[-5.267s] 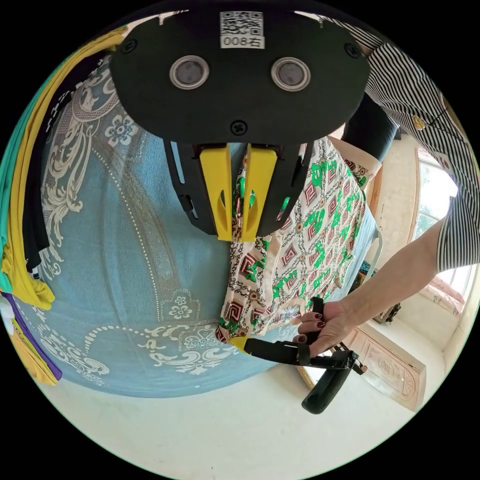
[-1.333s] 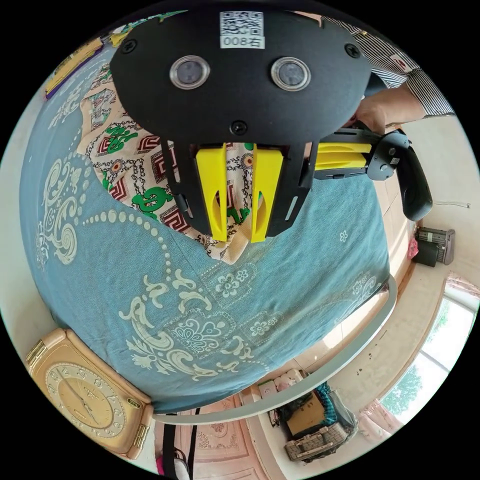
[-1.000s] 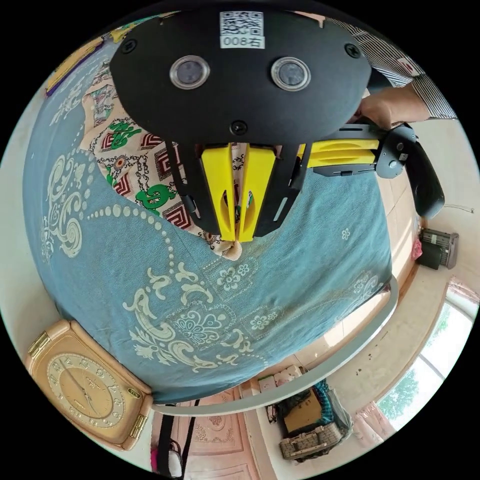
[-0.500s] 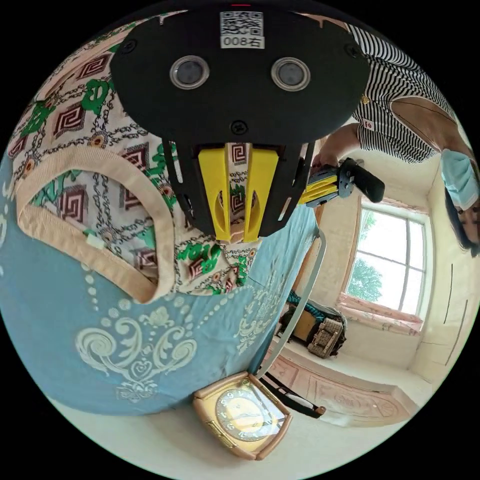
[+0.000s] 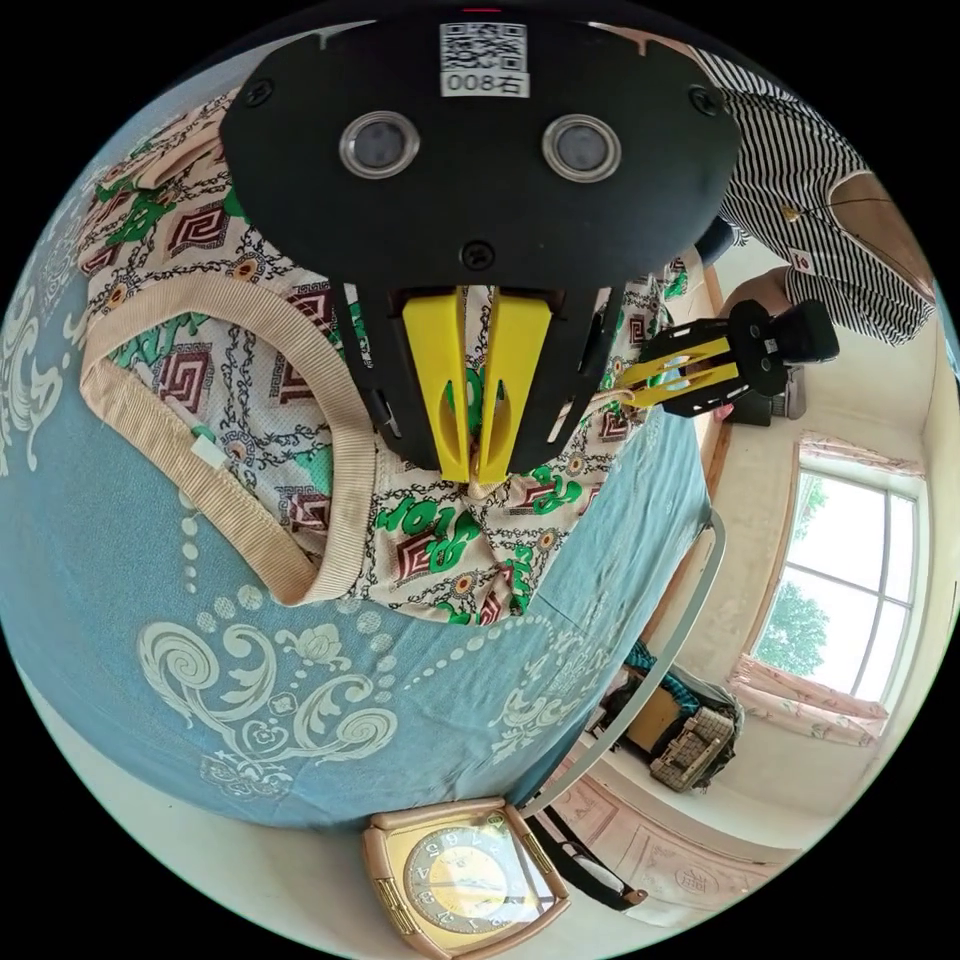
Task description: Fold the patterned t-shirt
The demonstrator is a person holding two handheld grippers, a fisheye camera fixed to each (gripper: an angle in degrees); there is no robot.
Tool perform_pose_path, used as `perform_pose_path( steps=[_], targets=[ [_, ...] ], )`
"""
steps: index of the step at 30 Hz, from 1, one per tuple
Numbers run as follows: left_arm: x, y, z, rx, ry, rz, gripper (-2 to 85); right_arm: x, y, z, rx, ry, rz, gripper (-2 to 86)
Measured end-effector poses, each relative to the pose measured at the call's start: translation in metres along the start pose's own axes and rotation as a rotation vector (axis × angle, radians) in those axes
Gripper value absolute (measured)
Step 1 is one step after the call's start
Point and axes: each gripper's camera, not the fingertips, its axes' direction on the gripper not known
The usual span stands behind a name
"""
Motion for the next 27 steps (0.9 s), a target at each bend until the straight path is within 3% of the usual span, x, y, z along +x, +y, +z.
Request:
perform_pose_path(
  steps=[6,13,20,27],
  targets=[
    [0.023,-0.001,-0.004,-0.039,-0.035,0.049,2.5,0.017,0.016,-0.021,0.054,0.005,0.061,1.5],
    [0.000,0.005,-0.020,0.067,0.149,-0.137,2.1,-0.012,0.010,-0.034,0.134,0.011,-0.020,0.7],
    [-0.022,-0.001,0.019,-0.047,0.165,-0.288,0.5,-0.054,-0.049,0.025,0.003,0.040,-0.141,0.1],
    [-0.037,0.015,0.024,-0.011,0.197,-0.352,0.2,-0.065,-0.066,0.040,-0.021,0.016,-0.152,0.1]
  ],
)
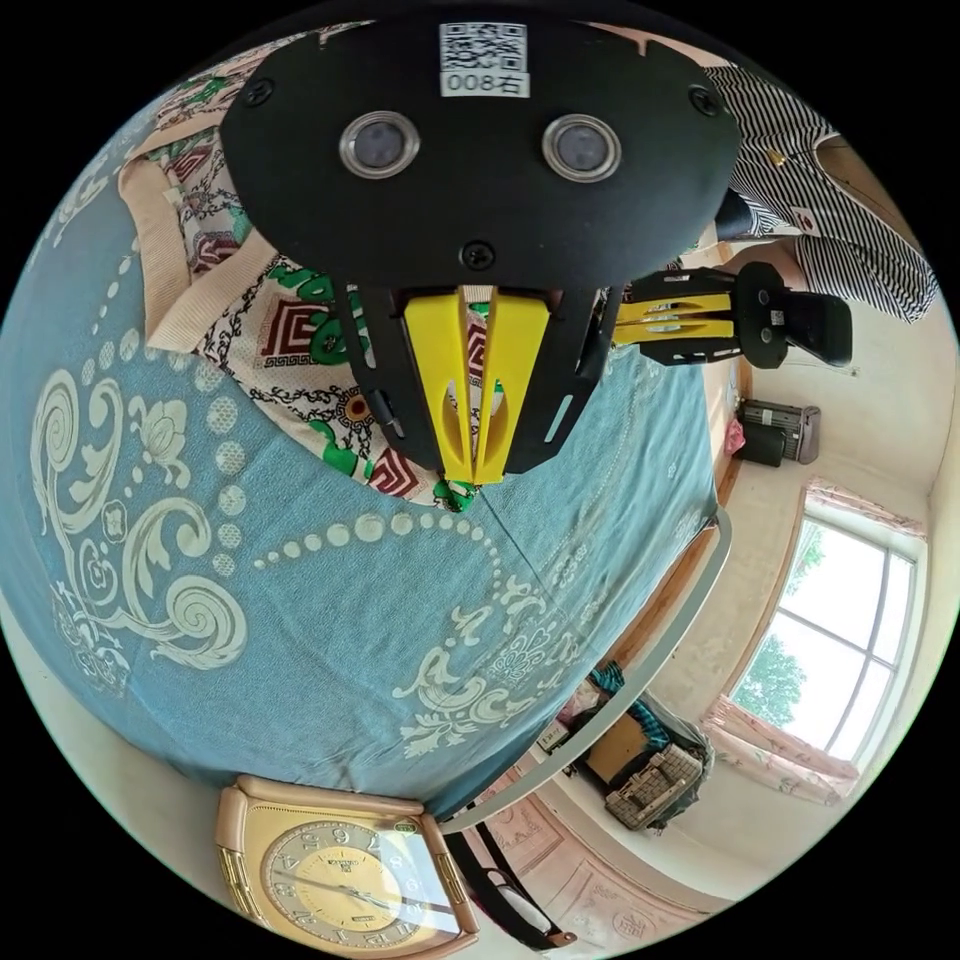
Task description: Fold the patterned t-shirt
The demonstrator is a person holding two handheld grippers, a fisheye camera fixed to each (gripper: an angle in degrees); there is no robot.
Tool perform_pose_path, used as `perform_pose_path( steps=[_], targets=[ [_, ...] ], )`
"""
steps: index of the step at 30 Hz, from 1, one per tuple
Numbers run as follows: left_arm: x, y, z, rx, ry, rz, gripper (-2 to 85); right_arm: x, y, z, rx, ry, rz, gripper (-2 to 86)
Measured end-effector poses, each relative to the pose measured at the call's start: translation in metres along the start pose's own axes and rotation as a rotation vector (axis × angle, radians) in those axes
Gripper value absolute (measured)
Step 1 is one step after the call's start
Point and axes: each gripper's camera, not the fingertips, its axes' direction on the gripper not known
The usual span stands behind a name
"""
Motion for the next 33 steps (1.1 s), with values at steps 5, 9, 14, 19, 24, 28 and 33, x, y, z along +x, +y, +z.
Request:
perform_pose_path(
  steps=[5,9,14,19,24,28,33],
  targets=[
    [-0.005,0.010,-0.006,0.038,0.015,-0.023,0.2,-0.009,0.013,-0.015,0.020,0.045,0.003,0.0],
    [-0.009,0.016,-0.004,0.047,0.047,-0.035,0.2,-0.022,0.036,-0.036,0.088,0.041,-0.023,0.0],
    [-0.011,0.022,0.008,0.007,0.039,-0.027,0.2,-0.020,0.042,-0.027,0.024,0.048,0.007,0.1],
    [-0.021,0.031,0.009,0.019,0.011,-0.052,0.3,-0.030,0.047,-0.033,0.040,0.019,0.001,0.1],
    [-0.032,0.044,0.003,0.087,0.031,-0.062,0.3,-0.043,0.088,-0.072,0.148,0.045,0.018,0.1],
    [-0.041,0.048,0.023,0.026,0.032,-0.069,0.2,-0.050,0.116,-0.084,0.171,0.010,0.028,0.1],
    [-0.055,0.060,0.015,0.067,0.038,-0.090,0.2,-0.049,0.138,-0.090,0.107,0.007,0.082,0.1]
  ],
)
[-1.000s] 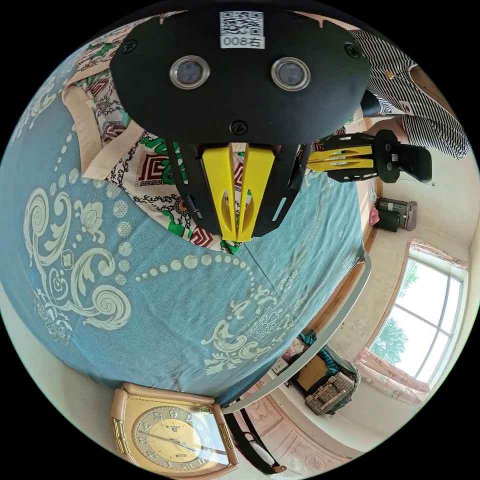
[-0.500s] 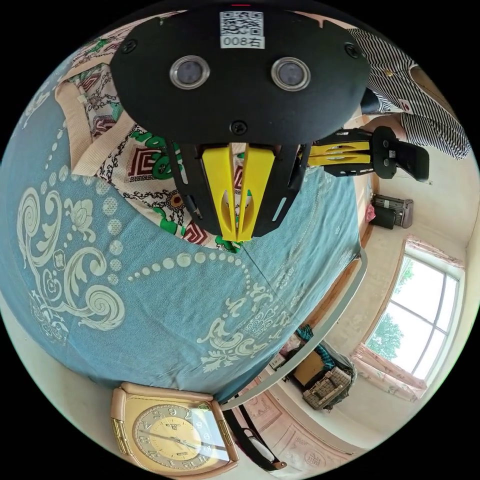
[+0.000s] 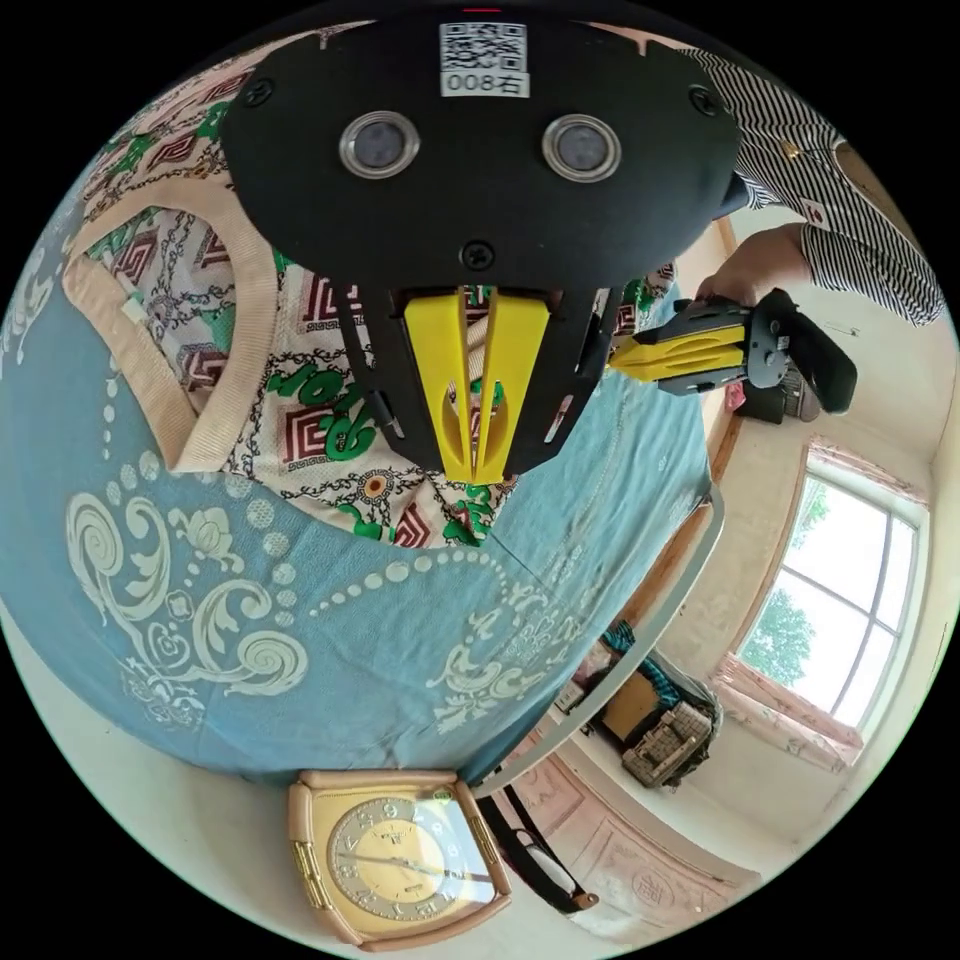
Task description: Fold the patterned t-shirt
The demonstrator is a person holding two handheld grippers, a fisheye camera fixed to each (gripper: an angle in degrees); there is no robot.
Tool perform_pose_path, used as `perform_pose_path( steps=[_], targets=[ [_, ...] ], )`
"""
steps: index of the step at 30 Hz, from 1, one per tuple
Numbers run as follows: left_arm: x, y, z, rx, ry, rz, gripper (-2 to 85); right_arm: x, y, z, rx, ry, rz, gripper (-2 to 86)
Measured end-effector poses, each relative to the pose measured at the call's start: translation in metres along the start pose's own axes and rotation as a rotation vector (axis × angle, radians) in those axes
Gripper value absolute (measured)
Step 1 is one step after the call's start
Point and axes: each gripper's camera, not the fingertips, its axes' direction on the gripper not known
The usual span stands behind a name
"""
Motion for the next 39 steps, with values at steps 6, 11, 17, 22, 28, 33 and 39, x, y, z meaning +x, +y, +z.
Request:
perform_pose_path(
  steps=[6,11,17,22,28,33,39],
  targets=[
    [-0.028,0.036,-0.015,0.019,0.120,-0.051,0.3,-0.008,0.088,-0.108,0.201,-0.011,0.004,0.1],
    [-0.032,0.075,-0.024,-0.070,0.137,-0.042,0.3,-0.020,0.206,-0.201,0.222,0.154,0.094,0.0],
    [-0.034,0.109,-0.028,-0.135,0.220,-0.065,0.5,-0.029,0.353,-0.251,0.055,0.397,0.324,0.0],
    [-0.053,0.125,-0.031,-0.151,0.315,-0.136,1.2,-0.031,0.434,-0.251,-0.043,0.404,0.484,0.1],
    [-0.109,0.171,-0.033,-0.164,0.461,-0.356,5.0,-0.043,0.509,-0.291,0.099,0.209,0.584,0.5],
    [-0.137,0.218,-0.010,-0.240,0.540,-0.493,7.9,-0.054,0.559,-0.299,0.102,0.050,0.600,2.0],
    [-0.174,0.271,0.040,-0.255,0.731,-0.725,11.2,-0.068,0.589,-0.305,0.110,-0.016,0.600,2.8]
  ],
)
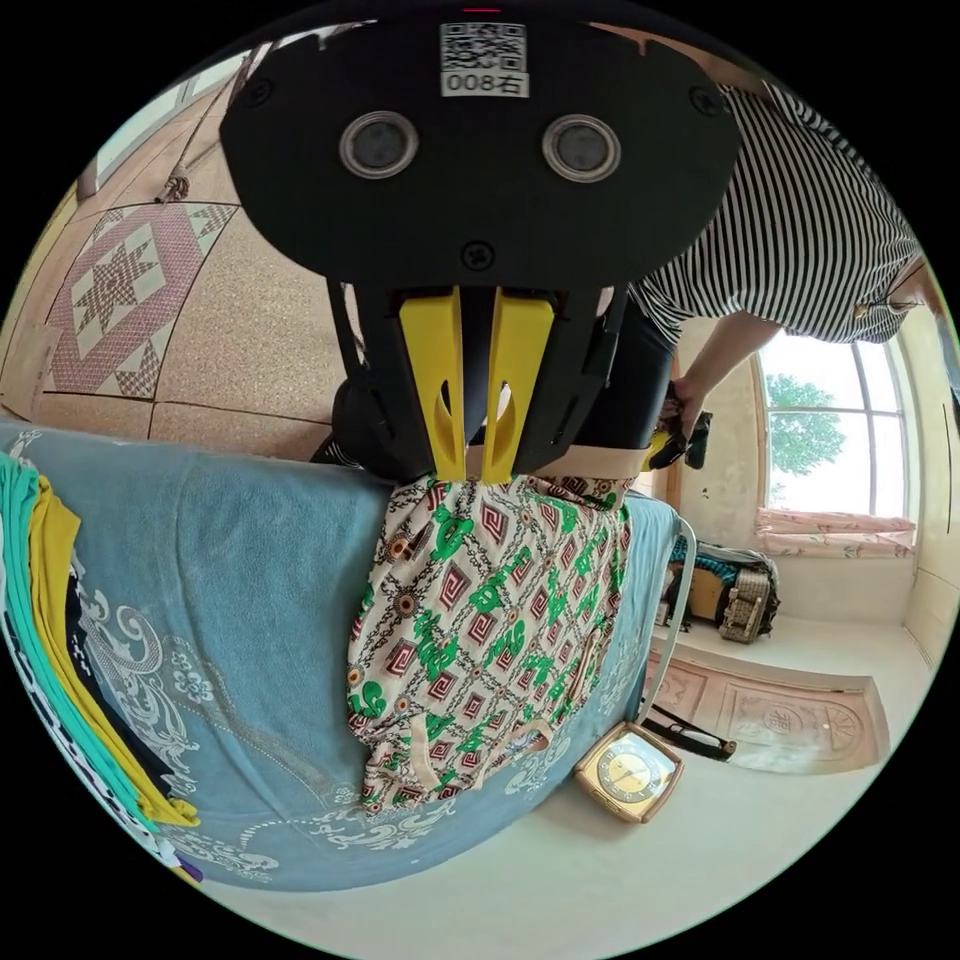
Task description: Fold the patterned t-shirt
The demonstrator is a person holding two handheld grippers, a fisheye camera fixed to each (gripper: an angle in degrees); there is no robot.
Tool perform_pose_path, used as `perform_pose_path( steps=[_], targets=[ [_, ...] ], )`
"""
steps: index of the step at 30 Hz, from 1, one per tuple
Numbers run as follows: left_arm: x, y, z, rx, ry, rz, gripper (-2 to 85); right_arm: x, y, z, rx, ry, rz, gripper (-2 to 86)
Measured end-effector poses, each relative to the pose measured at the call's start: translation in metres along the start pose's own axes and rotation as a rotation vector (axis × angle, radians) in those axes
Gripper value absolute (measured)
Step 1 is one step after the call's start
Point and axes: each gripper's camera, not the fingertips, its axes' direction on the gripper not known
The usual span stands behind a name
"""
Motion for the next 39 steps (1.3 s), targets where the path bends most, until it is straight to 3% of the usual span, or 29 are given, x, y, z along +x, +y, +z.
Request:
perform_pose_path(
  steps=[5,9,16,23,30,39],
  targets=[
    [-0.053,-0.008,0.021,-0.016,0.258,-0.126,12.7,0.004,0.018,-0.013,-0.004,-0.020,0.008,3.0],
    [-0.056,-0.012,0.035,-0.056,0.394,-0.094,12.2,0.010,0.031,-0.022,0.006,-0.059,0.035,3.2],
    [-0.043,-0.009,0.032,-0.090,0.343,0.012,4.1,0.008,0.042,-0.025,-0.008,-0.068,0.042,4.2],
    [-0.013,0.002,0.023,-0.046,0.499,0.128,1.1,-0.001,0.049,-0.024,-0.060,0.028,0.034,6.5],
    [0.034,0.011,0.018,-0.046,0.499,0.242,1.4,-0.004,0.053,-0.015,-0.104,0.075,0.036,7.0],
    [0.026,0.041,0.031,-0.057,0.401,0.130,7.9,-0.010,0.047,0.007,-0.173,0.167,0.005,7.0]
  ],
)
